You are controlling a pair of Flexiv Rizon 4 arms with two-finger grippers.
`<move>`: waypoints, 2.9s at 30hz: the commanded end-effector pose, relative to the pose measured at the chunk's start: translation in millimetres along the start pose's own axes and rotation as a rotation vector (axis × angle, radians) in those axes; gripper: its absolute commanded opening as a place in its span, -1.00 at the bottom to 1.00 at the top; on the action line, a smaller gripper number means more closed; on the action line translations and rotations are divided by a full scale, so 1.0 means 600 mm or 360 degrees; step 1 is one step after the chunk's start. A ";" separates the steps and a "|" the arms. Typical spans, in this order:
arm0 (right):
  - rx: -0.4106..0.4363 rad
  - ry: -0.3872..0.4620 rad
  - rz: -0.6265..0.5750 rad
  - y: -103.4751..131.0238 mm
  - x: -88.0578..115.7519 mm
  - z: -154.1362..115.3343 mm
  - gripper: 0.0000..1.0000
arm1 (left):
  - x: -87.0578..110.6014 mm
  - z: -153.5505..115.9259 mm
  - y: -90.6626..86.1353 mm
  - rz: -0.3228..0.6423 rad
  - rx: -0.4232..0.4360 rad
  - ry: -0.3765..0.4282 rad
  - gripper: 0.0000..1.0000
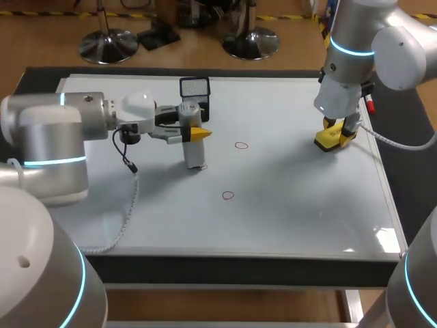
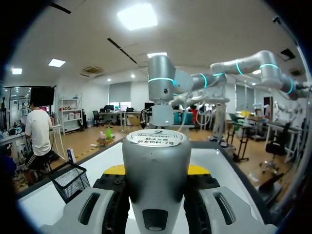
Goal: Pick up the inspection probe, press it on each red-marked spot on the whiteboard one by one, put down the probe, pick up the eraser, and wipe off all the red marks.
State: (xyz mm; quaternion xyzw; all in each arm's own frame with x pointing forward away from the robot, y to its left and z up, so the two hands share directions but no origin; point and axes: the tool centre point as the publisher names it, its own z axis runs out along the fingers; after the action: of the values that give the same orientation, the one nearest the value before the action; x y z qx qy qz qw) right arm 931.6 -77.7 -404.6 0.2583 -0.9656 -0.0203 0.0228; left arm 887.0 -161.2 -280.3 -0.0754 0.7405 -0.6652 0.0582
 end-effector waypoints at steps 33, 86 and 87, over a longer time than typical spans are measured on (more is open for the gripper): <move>0.0003 0.0003 -0.0002 -0.001 0.000 -0.001 -1.00 | -0.006 0.018 0.018 -0.0022 -0.0050 0.0096 -1.00; 0.0003 0.0003 -0.0002 -0.001 0.000 -0.001 -1.00 | 0.034 -0.303 -0.027 0.0072 -0.0031 -0.0664 -1.00; 0.0003 0.0003 -0.0002 -0.001 0.000 -0.001 -1.00 | 0.036 -0.309 -0.027 0.0070 -0.0026 -0.0677 -1.00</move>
State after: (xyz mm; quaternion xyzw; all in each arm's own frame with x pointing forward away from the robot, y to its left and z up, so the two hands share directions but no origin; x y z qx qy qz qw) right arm 931.6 -77.7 -404.7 0.2583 -0.9656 -0.0203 0.0228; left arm 849.0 -1.0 -248.9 -0.1808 0.7279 -0.6295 0.2029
